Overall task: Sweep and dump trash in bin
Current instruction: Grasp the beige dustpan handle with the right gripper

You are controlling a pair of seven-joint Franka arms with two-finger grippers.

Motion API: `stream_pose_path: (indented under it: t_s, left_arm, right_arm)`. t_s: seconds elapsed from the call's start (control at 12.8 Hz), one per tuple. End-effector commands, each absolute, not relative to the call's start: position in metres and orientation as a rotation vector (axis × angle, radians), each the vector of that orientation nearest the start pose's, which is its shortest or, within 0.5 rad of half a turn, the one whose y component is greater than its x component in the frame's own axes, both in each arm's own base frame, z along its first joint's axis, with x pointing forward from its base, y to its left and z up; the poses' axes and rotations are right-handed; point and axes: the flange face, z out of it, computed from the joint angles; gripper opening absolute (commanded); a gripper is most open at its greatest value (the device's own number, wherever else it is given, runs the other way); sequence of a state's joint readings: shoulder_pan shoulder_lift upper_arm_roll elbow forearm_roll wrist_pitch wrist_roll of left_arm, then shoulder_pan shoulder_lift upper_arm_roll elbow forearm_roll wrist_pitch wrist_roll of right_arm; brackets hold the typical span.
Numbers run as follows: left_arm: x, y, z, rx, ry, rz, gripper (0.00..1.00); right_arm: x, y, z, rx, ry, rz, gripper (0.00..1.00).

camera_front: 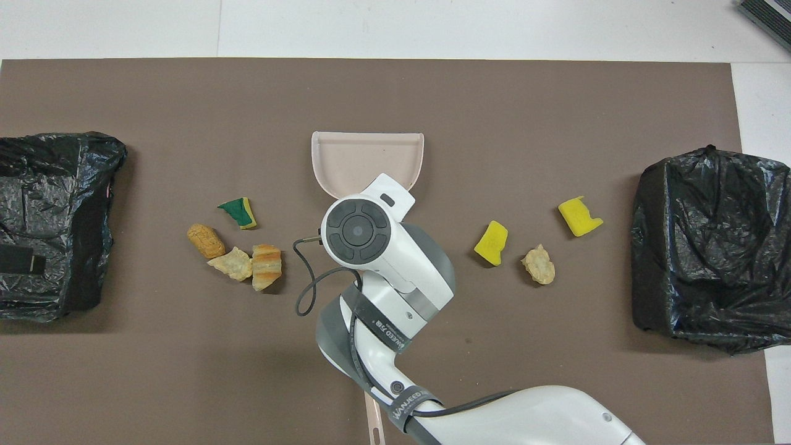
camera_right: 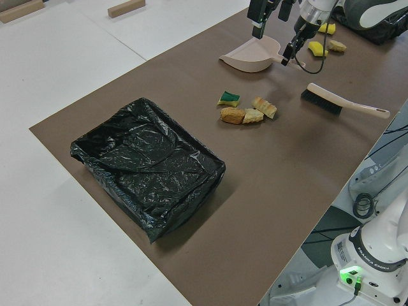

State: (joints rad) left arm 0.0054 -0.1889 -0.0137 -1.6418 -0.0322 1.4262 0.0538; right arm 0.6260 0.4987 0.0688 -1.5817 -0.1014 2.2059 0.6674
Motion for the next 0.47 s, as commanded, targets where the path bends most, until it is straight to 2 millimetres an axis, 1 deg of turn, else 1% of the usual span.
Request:
stream_pose_path:
  t_s: [0.0,0.16,0.23,0.31,0.39]
  left_arm:
    - [0.4726,-0.0081,0.6807,-3.174,0.093,0.048,1.0]
    - [0.4728,-0.0081,0.6808,-3.174,0.093,0.045,1.0]
    - [0.4726,-0.0081,0.6807,-3.174,0.093,0.048,1.0]
    - [0.4726,-0.0081,0.6807,-3.174,0.093,0.048,1.0]
    - [0.4721,-0.0081,0.6814,-3.174,0.093,0.045,1.0]
  right_arm:
    - [0.5424,0.4363,0.3544,-3.095,-0.078,-0.239,0.54]
    - [0.5427,0.4361,0.3556,-3.102,-0.096,-0.257,0.29]
    - [0.5424,0.4362,0.3566,-3.111,-0.114,-0.272,0.13]
    - [0.5415,0.4365,0.356,-3.118,-0.139,-0.27,0.0]
    - [0.5415,0.4363,0.3567,-3.122,-0.146,-0.265,0.0]
